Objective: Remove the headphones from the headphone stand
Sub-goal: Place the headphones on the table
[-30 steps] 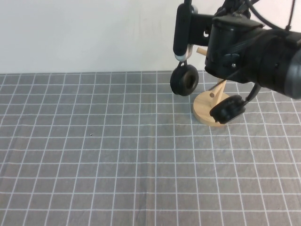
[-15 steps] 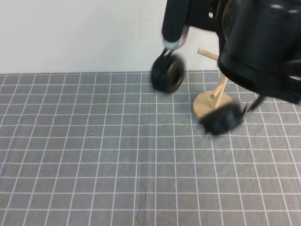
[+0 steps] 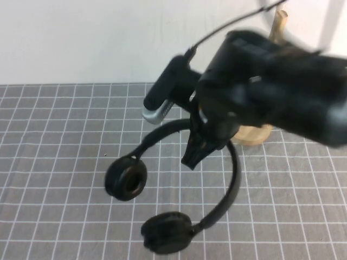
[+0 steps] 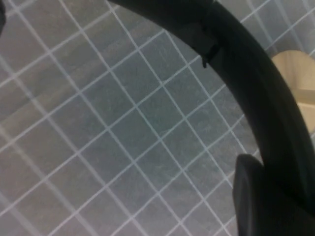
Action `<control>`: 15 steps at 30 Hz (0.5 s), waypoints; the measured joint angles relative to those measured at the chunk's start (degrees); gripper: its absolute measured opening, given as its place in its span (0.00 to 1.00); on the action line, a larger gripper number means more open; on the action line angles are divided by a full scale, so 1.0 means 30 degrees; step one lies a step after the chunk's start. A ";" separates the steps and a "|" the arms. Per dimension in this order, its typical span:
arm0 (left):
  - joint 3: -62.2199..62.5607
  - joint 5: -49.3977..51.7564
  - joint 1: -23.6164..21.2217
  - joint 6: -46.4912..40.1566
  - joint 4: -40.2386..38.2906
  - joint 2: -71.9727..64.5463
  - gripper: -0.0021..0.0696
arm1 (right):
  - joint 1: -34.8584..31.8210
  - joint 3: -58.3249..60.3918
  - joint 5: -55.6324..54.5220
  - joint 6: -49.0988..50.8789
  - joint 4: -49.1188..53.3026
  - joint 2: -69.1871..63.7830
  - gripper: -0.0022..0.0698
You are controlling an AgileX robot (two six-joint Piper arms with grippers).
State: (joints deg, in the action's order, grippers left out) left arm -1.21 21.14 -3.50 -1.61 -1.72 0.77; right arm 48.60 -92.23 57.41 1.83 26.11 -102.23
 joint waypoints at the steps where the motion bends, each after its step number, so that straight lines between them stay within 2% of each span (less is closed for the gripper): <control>1: 0.0000 0.0000 0.0000 0.0000 0.0000 0.0000 0.02 | -0.0248 0.0000 -0.0304 -0.0504 0.0000 -0.0515 0.02; 6: 0.0000 0.0000 0.0000 0.0000 0.0000 0.0000 0.02 | -0.1494 0.0000 -0.3036 -0.4143 -0.0382 -0.2914 0.02; 11: 0.0000 0.0000 0.0000 0.0000 0.0000 0.0000 0.02 | -0.2274 0.0000 -0.6305 -0.8111 -0.2816 -0.3568 0.02; 15: 0.0000 0.0000 0.0000 0.0000 0.0000 0.0000 0.02 | -0.2589 0.0035 -0.6089 -0.9404 -0.4116 -0.3829 0.02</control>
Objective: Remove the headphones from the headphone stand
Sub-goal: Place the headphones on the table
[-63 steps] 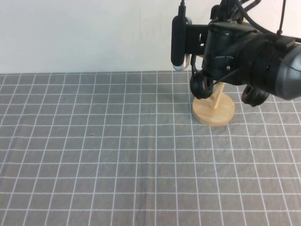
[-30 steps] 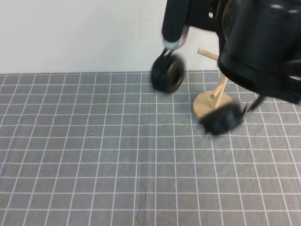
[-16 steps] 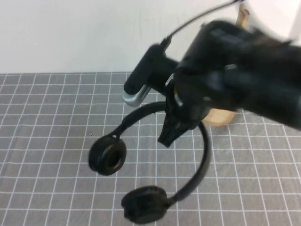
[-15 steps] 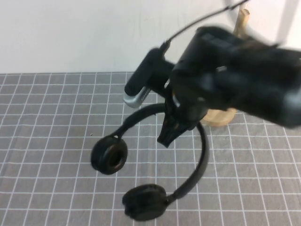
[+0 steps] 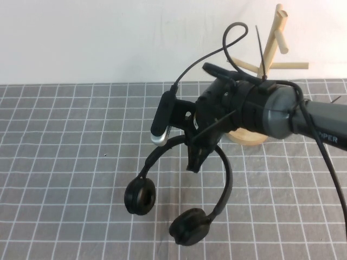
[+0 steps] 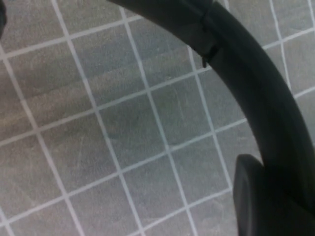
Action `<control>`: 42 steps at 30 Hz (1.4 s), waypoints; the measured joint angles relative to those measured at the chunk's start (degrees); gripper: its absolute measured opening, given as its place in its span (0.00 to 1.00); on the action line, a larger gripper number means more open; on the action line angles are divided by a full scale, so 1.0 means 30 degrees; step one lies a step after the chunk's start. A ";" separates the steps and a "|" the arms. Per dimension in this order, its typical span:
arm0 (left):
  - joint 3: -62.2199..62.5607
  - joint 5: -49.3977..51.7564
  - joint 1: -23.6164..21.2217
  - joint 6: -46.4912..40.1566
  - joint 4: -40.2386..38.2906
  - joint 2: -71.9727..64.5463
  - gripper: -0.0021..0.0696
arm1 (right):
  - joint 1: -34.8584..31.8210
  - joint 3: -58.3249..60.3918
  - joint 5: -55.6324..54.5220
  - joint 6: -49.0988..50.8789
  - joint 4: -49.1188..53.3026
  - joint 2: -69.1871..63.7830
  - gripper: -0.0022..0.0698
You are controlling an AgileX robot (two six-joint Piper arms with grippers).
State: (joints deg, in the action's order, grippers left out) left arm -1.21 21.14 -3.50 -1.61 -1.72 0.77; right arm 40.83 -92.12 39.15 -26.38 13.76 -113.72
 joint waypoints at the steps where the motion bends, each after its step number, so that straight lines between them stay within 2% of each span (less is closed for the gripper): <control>1: 0.0000 0.0000 0.0000 0.0000 0.0000 0.0000 0.02 | 0.0000 -0.0007 0.0225 -0.0206 -0.0083 -0.0050 0.02; 8: 0.0000 0.0000 0.0000 0.0000 0.0000 0.0000 0.02 | 0.0000 0.0560 0.0979 -0.0952 -0.1947 -0.0449 0.03; 10: 0.0000 0.0000 0.0000 0.0000 0.0000 0.0000 0.02 | 0.0000 0.0560 0.1113 -0.0900 -0.1947 -0.0730 0.07; 12: 0.0000 0.0000 0.0000 0.0000 0.0000 0.0000 0.02 | 0.0000 0.0560 0.1113 -0.0786 -0.1874 -0.0976 0.18; 15: 0.0000 0.0000 0.0000 0.0000 0.0000 0.0000 0.02 | 0.0000 0.0560 0.1163 -0.0642 -0.1792 -0.1085 0.48; 17: 0.0000 0.0000 0.0000 0.0000 0.0000 0.0000 0.02 | 0.0000 0.0560 0.1163 -0.0384 -0.1792 -0.1085 0.64; 19: 0.0000 0.0000 0.0000 0.0000 0.0000 0.0000 0.02 | 0.0000 0.0523 0.1163 0.0356 -0.1335 -0.1085 0.68; 23: 0.0000 0.0000 0.0000 0.0000 0.0000 0.0000 0.02 | 0.0036 0.0523 0.1750 0.2146 -0.0444 -0.0211 0.66; 25: 0.0000 0.0000 0.0000 0.0000 0.0000 0.0000 0.02 | 0.0124 0.0523 0.2326 0.2379 -0.1395 0.0929 0.59; 26: 0.0000 0.0000 0.0000 0.0000 0.0000 0.0000 0.02 | 0.0169 0.0523 0.2636 0.2389 -0.1924 0.1488 0.54; 31: 0.0000 0.0000 0.0000 0.0000 0.0000 0.0000 0.02 | 0.0198 0.0523 0.4828 0.3176 -0.4970 0.4981 0.07; 32: 0.0000 0.0000 0.0000 0.0000 0.0000 0.0000 0.02 | 0.0198 0.0523 0.5354 0.3455 -0.5418 0.5460 0.02; 38: 0.0000 0.0000 0.0000 0.0000 0.0000 0.0000 0.02 | 0.0198 0.0523 0.8666 0.4979 -0.8834 0.7795 0.03; 42: 0.0000 0.0000 0.0000 0.0000 0.0000 0.0000 0.02 | 0.0198 0.0478 0.9737 0.4980 -0.8717 0.8865 0.03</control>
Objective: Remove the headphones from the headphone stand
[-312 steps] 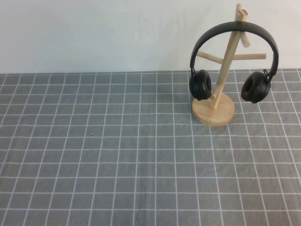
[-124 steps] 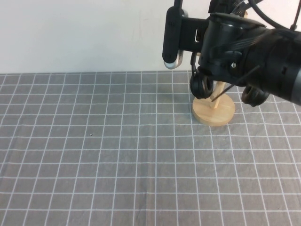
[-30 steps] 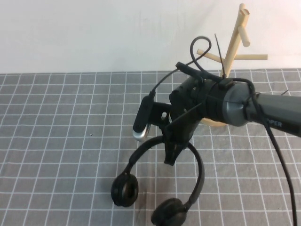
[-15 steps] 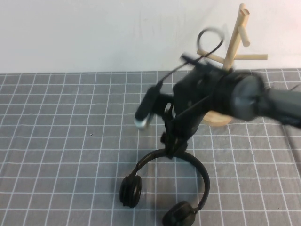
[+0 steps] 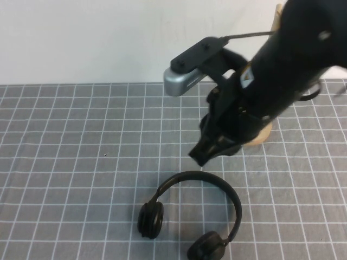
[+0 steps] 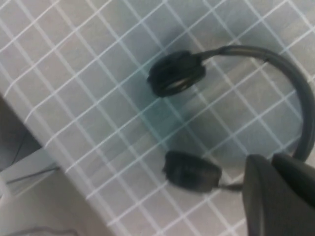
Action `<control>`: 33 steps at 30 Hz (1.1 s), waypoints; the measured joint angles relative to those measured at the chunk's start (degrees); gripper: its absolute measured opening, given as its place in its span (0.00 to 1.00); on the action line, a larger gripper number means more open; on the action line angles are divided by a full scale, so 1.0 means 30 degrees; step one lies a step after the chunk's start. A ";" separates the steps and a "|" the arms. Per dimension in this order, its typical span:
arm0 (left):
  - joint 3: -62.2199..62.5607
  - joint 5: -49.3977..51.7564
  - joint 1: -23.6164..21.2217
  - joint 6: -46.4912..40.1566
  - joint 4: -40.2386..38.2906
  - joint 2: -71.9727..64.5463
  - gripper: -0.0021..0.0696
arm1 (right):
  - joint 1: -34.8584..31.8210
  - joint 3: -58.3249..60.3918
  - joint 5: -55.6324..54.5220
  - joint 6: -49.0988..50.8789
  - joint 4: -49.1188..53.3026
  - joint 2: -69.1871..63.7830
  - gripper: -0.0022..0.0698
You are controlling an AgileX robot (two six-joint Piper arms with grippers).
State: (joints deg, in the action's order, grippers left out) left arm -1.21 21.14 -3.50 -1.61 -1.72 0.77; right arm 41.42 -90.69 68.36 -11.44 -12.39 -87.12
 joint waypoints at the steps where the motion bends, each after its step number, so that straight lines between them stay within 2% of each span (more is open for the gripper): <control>1: 0.0000 0.0000 0.0000 0.0000 0.0000 0.0000 0.02 | 0.0000 0.0000 0.0693 0.0000 -0.0052 0.0142 0.03; 3: 0.0000 0.0000 0.0000 0.0000 0.0000 0.0000 0.02 | 0.0000 0.0000 0.2149 0.0000 -0.0003 0.0281 0.03; 12: 0.0000 0.0000 0.0000 0.0000 0.0000 0.0000 0.02 | 0.0000 0.0049 0.2084 0.0000 0.1003 0.0325 0.03; 16: 0.0000 0.0000 0.0000 0.0000 0.0000 0.0000 0.02 | 0.0000 0.0378 0.1318 -0.1914 0.4370 0.1314 0.03; 19: 0.0000 0.0000 0.0000 0.0000 0.0000 0.0000 0.02 | -0.0138 0.2280 -0.2242 -0.2576 0.5494 0.3359 0.03; 23: 0.0000 0.0000 0.0000 0.0000 0.0000 0.0000 0.02 | -0.1510 0.7169 -0.7979 -0.2576 0.4396 0.6596 0.03; 33: 0.0000 0.0000 0.0000 0.0000 0.0000 0.0000 0.02 | -0.8755 2.2223 -2.2786 -0.2576 -0.3200 1.5025 0.03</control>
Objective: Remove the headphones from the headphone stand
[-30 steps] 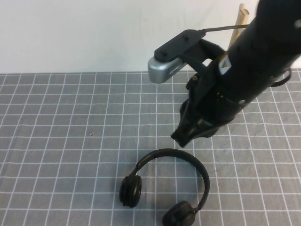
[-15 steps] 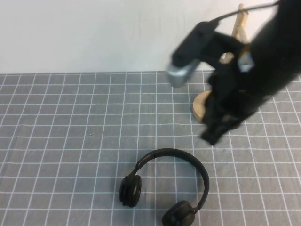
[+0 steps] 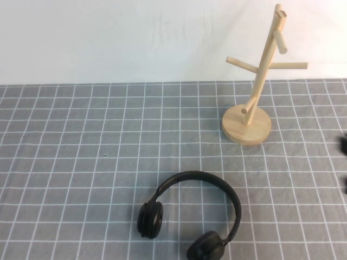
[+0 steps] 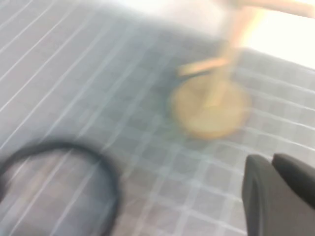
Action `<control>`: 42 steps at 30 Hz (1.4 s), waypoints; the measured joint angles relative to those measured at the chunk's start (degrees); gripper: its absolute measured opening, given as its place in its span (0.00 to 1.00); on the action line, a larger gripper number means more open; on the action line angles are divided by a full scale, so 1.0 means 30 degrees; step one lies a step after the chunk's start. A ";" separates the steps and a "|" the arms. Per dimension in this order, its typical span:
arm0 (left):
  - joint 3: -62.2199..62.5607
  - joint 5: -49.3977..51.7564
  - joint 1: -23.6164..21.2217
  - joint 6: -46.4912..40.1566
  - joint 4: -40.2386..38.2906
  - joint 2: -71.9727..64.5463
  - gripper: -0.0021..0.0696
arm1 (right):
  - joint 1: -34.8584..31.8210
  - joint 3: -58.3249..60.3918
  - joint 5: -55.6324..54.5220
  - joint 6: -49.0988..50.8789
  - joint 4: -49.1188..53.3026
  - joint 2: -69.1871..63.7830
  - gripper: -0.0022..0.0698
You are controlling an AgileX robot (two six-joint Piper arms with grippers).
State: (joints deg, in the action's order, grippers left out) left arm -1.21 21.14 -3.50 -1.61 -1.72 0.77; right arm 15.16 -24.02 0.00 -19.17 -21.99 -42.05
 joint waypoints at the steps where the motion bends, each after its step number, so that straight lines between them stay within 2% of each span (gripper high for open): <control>1: 0.0000 0.0000 0.0000 0.0000 0.0000 0.0000 0.02 | -0.0662 0.1244 -0.1016 0.0000 -0.0341 0.0992 0.03; 4: 0.0000 0.0000 0.0000 0.0000 0.0000 0.0000 0.02 | -0.2194 0.4096 -0.2509 0.0000 -0.0458 0.3838 0.03; 12: 0.0000 0.0000 0.0000 0.0000 0.0000 0.0000 0.02 | -0.4912 0.8007 -0.2510 -0.0441 -0.0423 1.1132 0.03; 14: 0.0000 0.0000 0.0000 0.0000 0.0000 0.0000 0.02 | -0.5194 0.8596 -0.1826 -0.0441 -0.0466 1.2971 0.03; 16: 0.0000 0.0000 0.0000 0.0000 0.0000 0.0000 0.02 | -0.5540 0.8513 0.0331 -0.0954 -0.0333 1.4631 0.03; 28: 0.0000 0.0000 0.0000 0.0000 0.0000 0.0000 0.02 | -0.5747 0.8513 0.1569 -0.0479 -0.0401 1.3861 0.03; 30: 0.0000 0.0000 0.0000 0.0000 0.0000 0.0000 0.02 | -0.5747 0.8513 0.1945 0.0838 0.2145 1.3901 0.03; 32: 0.0000 0.0000 0.0000 0.0000 0.0000 0.0000 0.02 | -0.5747 0.8513 0.2710 0.4536 0.6138 1.3901 0.03; 34: 0.0000 0.0000 0.0000 0.0000 0.0000 0.0000 0.02 | -0.5747 0.8513 0.4056 0.7205 0.8218 1.3998 0.03; 36: 0.0000 0.0000 0.0000 0.0000 0.0000 0.0000 0.02 | -0.5747 0.8513 0.5763 0.7545 0.8529 1.4016 0.03; 42: 0.0000 0.0000 0.0000 0.0000 0.0000 0.0000 0.02 | -0.5747 0.8513 0.5979 0.7184 0.8484 1.4016 0.03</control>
State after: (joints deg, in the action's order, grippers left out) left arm -1.21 21.14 -3.50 -1.61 -1.72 0.77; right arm -2.08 1.52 17.94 2.38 3.47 0.00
